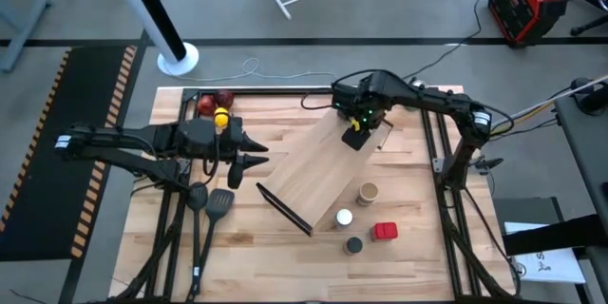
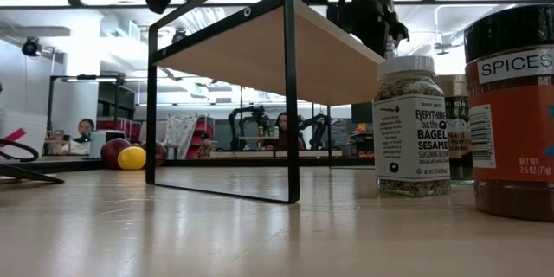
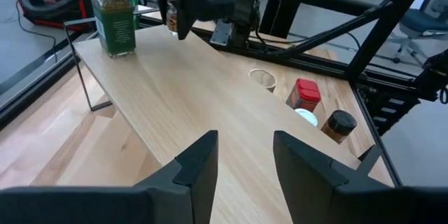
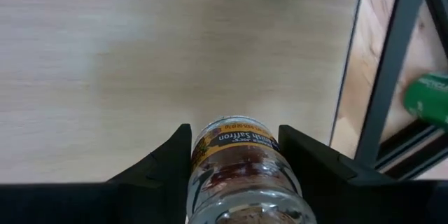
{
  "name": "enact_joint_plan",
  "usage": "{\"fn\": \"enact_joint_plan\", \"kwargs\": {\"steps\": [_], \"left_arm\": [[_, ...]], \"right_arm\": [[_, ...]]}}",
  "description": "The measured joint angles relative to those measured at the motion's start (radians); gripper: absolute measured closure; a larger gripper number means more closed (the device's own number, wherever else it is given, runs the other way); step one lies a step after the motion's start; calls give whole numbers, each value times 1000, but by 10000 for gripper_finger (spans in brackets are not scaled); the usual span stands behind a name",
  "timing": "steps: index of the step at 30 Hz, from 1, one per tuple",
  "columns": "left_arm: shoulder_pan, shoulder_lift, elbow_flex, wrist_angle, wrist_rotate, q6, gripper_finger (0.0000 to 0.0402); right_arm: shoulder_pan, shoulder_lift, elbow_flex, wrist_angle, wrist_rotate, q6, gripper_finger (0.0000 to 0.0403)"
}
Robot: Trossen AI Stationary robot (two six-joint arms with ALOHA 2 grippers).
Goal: Shelf spices
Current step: Put the brown seasoning bottle on the shelf aligned with the green seasoning bottle, then put the white seasoning bottle on the shelf
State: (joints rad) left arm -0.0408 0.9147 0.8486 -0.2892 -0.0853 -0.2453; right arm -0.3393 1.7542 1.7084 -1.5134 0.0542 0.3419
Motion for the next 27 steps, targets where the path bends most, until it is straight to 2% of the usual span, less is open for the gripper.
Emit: {"fn": "enact_joint_plan", "kwargs": {"steps": [8, 23, 27], "left_arm": [[-4, 0, 0, 0, 0, 0, 280], [-4, 0, 0, 2, 0, 7, 273], [-4, 0, 0, 4, 0, 7, 275]], "right_arm": [[1, -33, -63, 58, 51, 2, 223], [1, -83, -66, 70, 46, 7, 154], [1, -104, -32, 49, 52, 7, 137]]}}
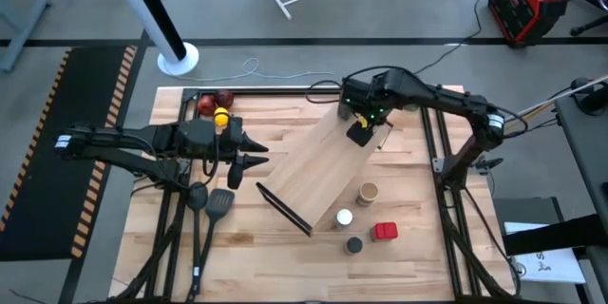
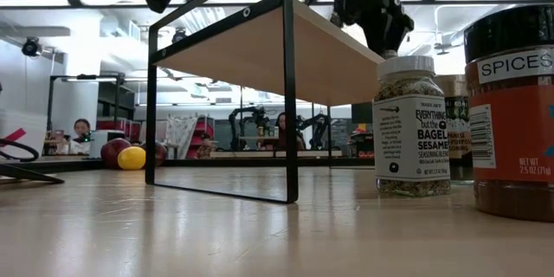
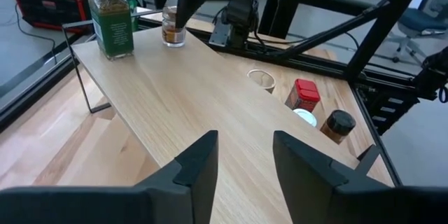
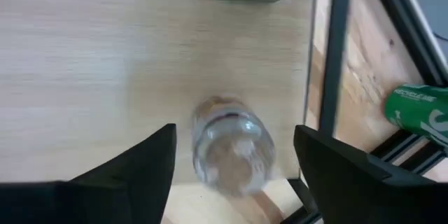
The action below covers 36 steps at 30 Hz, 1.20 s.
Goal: Shelf spices
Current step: Put the white seasoning bottle on the shelf
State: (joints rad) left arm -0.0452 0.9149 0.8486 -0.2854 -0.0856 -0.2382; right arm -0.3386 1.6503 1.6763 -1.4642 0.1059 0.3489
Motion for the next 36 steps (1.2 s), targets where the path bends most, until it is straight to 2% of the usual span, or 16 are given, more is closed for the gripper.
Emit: {"fn": "enact_joint_plan", "kwargs": {"steps": [8, 18, 29, 36], "left_arm": [[0, 0, 0, 2, 0, 3, 282], [0, 1, 0, 5, 0, 18, 272], [-13, 74, 0, 85, 0, 19, 283], [-13, 104, 7, 112, 0, 47, 277]], "right_arm": [[44, -102, 86, -69, 1, 82, 113], [312, -239, 84, -72, 3, 249, 135], [595, -217, 73, -69, 100, 402, 143], [736, -185, -21, -68, 256, 493, 123]]}}
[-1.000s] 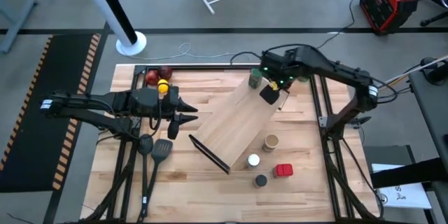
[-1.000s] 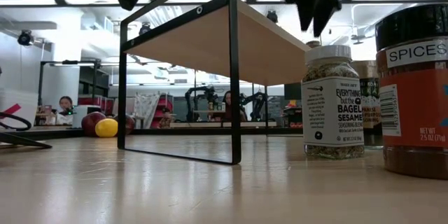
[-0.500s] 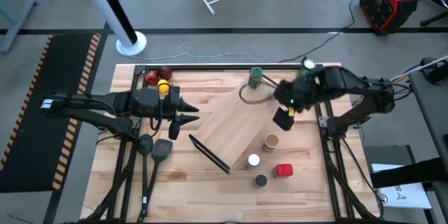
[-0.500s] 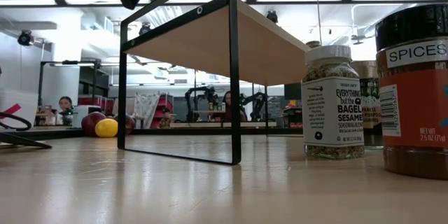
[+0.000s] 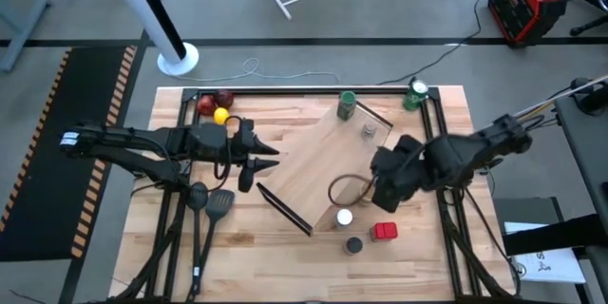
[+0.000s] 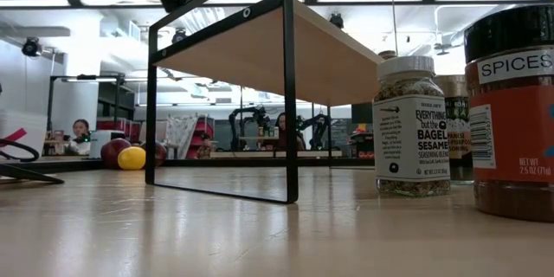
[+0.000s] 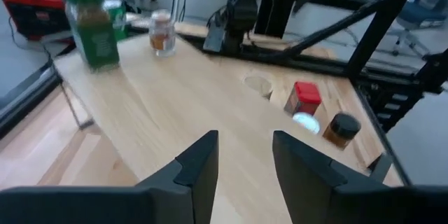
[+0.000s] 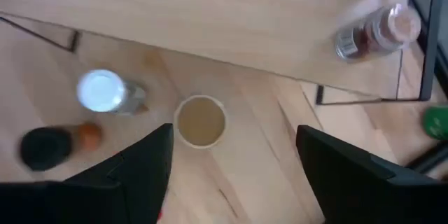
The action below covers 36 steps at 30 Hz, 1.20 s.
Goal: Shelf spices
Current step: Put the white seasoning bottle on the shelf
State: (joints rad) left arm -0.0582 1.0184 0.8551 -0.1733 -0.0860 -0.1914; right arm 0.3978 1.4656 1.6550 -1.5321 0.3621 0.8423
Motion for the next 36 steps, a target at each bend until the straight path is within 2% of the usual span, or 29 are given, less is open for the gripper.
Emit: {"fn": "enact_joint_plan", "kwargs": {"steps": [5, 9, 13, 16, 20, 29, 32, 36], "left_arm": [[-14, 8, 24, 20, 0, 18, 269], [-36, 32, 27, 33, 0, 22, 265], [-66, 86, 29, 118, 0, 52, 267], [-85, 153, 66, 146, 0, 82, 271], [-120, 279, 199, 115, 0, 92, 277], [-188, 627, 595, -52, 2, 157, 286], [-191, 735, 727, -178, 2, 157, 283], [-192, 864, 922, -387, 18, 156, 278]], "right_arm": [[71, 12, -107, 10, 23, 81, 102], [122, 8, -194, 103, 35, 117, 91], [176, -1, -274, 212, 54, 142, 90], [217, -3, -332, 223, 81, 193, 93], [281, -19, -406, 237, 149, 291, 92], [408, -26, -513, 282, 346, 461, 96], [440, -26, -549, 303, 429, 524, 93], [480, -26, -605, 328, 490, 610, 93]]}}
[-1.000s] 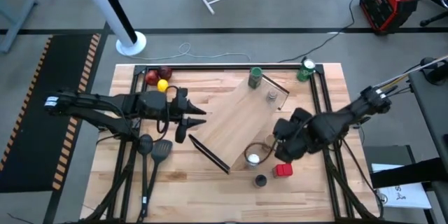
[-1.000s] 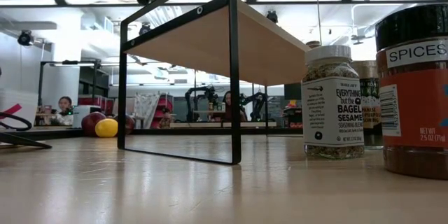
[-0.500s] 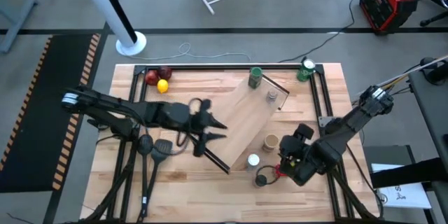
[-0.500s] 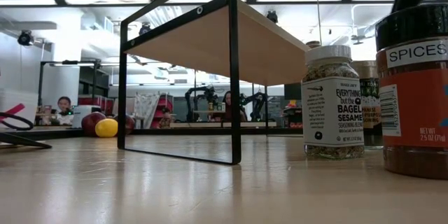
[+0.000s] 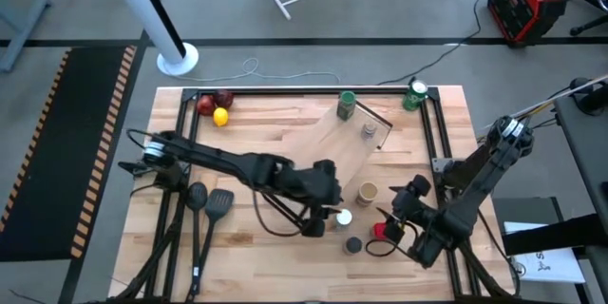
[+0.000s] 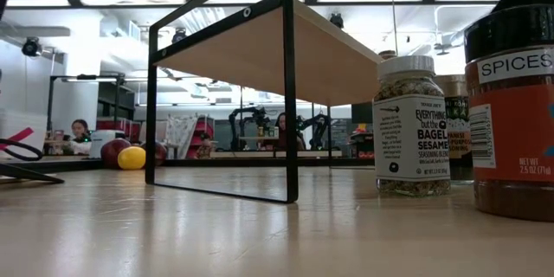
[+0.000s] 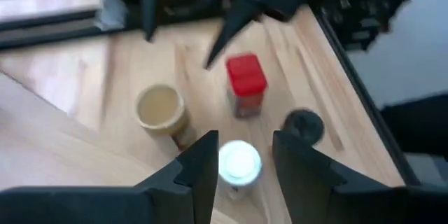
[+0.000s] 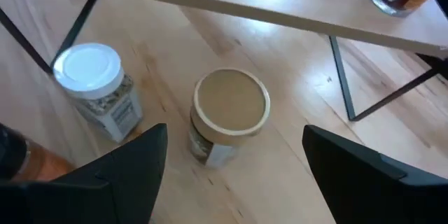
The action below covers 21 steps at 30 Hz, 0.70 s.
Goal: Shelf spices
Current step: Put the white seasoning bottle on the shelf
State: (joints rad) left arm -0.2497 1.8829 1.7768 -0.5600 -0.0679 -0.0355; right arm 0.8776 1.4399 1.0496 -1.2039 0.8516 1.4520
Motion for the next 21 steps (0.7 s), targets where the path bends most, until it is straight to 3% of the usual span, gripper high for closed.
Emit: {"fn": "enact_joint_plan", "kwargs": {"steps": [6, 12, 17, 21], "left_arm": [[1, 181, 277, -213, 151, 0, 266], [0, 321, 497, -372, 166, 19, 255], [-2, 406, 580, -398, 165, 20, 253], [-2, 426, 562, -394, 158, -4, 258]], "right_arm": [[52, 0, -66, 10, 35, 131, 98], [105, 0, -75, 6, 80, 204, 92], [147, -1, -84, -35, 120, 288, 97], [153, -2, -91, -46, 120, 326, 101]]}}
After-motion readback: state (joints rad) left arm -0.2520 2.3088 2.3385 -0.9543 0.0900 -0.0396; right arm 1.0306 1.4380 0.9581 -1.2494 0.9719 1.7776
